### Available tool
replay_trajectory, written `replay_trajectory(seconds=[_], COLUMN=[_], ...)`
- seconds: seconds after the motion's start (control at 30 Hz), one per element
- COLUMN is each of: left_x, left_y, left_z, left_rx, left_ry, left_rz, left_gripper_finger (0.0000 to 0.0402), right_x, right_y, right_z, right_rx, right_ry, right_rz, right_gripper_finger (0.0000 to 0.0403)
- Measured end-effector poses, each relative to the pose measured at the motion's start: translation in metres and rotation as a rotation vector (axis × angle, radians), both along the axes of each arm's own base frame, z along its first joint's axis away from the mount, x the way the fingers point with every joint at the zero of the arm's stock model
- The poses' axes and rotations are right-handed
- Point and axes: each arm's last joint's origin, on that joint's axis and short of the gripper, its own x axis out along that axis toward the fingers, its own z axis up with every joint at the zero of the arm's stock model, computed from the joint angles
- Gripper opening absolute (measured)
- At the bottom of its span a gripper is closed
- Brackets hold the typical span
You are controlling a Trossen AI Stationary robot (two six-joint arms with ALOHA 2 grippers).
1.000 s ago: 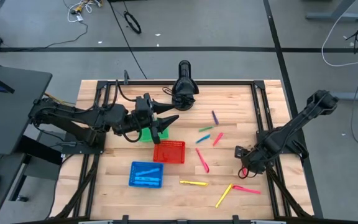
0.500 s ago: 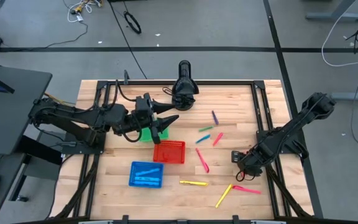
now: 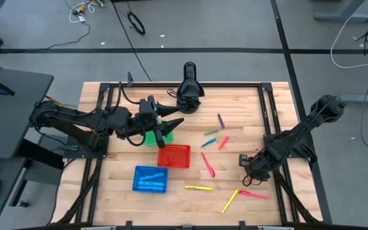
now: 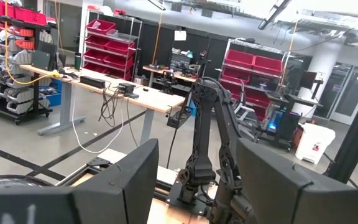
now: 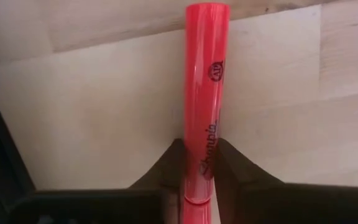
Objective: Pick & Place Markers
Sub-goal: Put the orange highlighter pen into the blue bin
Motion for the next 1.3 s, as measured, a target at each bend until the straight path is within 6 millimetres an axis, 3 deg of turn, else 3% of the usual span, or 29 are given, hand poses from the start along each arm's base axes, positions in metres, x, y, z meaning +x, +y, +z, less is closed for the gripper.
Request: replay_trajectory(seconds=[0.27, 0.5, 0.97, 1.3], left_x=[0.0, 0.0, 0.0, 0.0], left_y=[0.0, 0.0, 0.0, 0.0], left_z=[0.0, 0.0, -0.001, -0.001], left_rx=[-0.014, -0.023, -0.023, -0.023], left_ry=[-0.004, -0.005, 0.0, 0.0], left_rz=[-0.002, -0.002, 0.0, 0.0], left_gripper_finger=[0.022, 0.022, 0.022, 0.022], right_x=[0.001, 0.012, 0.024, 0.018], right_y=[0.001, 0.009, 0.02, 0.015], right_z=[0.006, 0.037, 0.128, 0.178], right_rx=[-0.003, 0.055, 0.09, 0.094], right_ry=[0.017, -0.029, -0.01, 0.029], right_rz=[-0.026, -0.128, -0.302, -0.592], right_gripper_finger=[0.006, 0.0047, 0.0045, 0.0045])
